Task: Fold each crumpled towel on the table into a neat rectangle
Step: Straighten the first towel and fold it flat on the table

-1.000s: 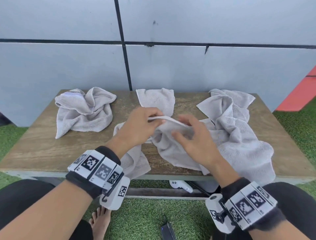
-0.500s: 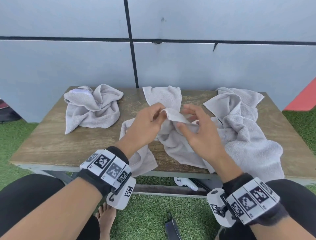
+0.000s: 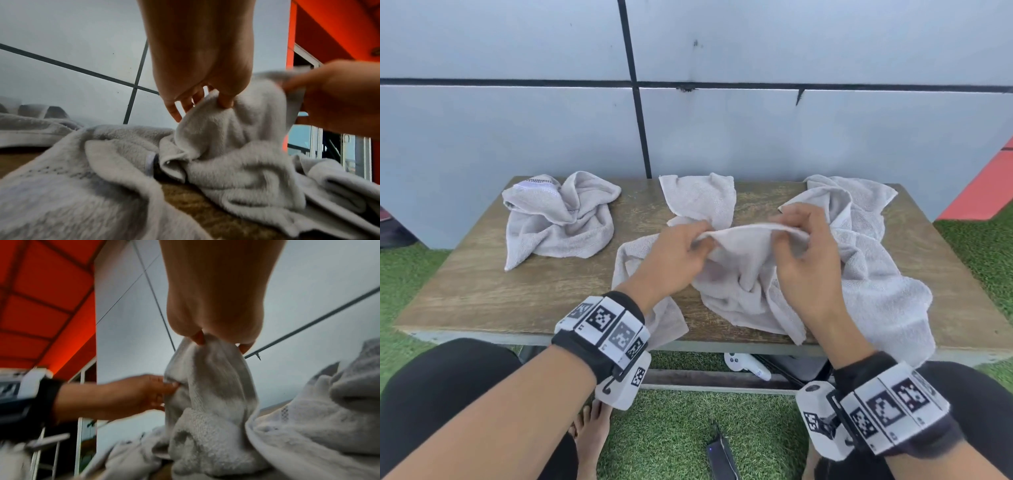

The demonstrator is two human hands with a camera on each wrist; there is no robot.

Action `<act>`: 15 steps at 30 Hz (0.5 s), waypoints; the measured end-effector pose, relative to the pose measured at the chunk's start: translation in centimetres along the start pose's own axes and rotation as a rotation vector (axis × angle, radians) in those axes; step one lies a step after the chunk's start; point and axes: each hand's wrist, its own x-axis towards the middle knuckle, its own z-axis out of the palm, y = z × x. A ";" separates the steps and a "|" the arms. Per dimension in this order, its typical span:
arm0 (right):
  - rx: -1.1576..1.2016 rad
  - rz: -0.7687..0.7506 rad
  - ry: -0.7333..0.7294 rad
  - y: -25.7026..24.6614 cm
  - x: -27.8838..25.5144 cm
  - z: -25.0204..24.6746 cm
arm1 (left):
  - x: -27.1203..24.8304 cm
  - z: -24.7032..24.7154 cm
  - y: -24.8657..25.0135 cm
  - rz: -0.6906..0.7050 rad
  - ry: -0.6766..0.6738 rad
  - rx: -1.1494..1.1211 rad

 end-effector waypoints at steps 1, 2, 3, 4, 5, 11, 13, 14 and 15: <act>-0.063 -0.033 -0.021 0.2 -0.2 0.0 | 0.1 -0.3 0.5 0.031 0.014 -0.009; -0.123 -0.076 -0.072 0.3 -0.5 0.1 | 0.2 -0.5 0.9 0.070 0.000 -0.022; -0.178 -0.127 -0.147 0.3 -0.7 0.3 | 0.1 -0.5 1.4 0.104 -0.040 -0.039; -0.238 -0.180 -0.218 0.3 -1.0 0.6 | -0.1 -0.3 1.8 0.134 -0.089 -0.054; -0.304 -0.213 -0.278 0.4 -1.3 1.0 | -0.3 -0.1 2.1 0.161 -0.133 -0.060; -0.411 -0.219 -0.128 1.3 0.4 1.1 | -0.2 -0.5 -0.1 0.109 -0.091 0.077; -0.290 -0.142 -0.017 0.8 0.9 0.8 | -0.3 -1.4 -1.1 0.045 -0.020 0.082; -0.234 -0.071 0.045 0.7 1.0 0.7 | -0.3 -1.9 -1.5 0.004 0.025 0.073; -0.191 -0.005 0.096 0.9 1.2 0.7 | -0.3 -2.4 -1.7 -0.034 0.074 0.055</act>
